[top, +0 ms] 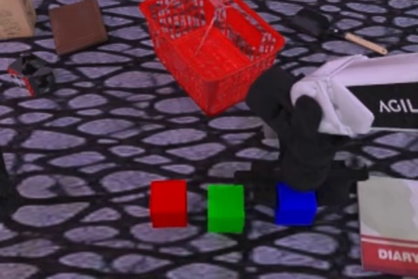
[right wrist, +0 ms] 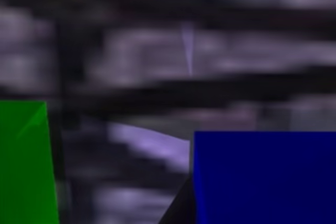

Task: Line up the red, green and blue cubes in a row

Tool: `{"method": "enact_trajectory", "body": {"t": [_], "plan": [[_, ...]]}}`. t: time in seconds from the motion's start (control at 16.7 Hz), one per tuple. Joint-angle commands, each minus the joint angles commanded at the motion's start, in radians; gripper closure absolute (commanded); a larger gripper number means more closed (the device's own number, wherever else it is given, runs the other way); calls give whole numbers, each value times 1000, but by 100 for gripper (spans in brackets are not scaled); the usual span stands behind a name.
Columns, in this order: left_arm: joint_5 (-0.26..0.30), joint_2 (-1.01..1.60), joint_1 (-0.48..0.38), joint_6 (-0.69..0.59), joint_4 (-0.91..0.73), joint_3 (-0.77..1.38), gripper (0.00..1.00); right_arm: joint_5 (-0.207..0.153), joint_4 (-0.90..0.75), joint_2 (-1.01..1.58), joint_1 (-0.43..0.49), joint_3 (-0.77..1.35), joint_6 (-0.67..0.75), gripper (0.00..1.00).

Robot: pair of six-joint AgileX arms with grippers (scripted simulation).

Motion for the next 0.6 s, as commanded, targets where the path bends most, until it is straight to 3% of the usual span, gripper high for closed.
{"method": "enact_trajectory", "body": {"t": [0.36, 0.6], "plan": [[0, 0, 0, 0, 0, 0, 0, 0, 0, 0, 0, 0, 0, 2], [0, 0, 0, 0, 0, 0, 0, 0, 0, 0, 0, 0, 0, 0]]}}
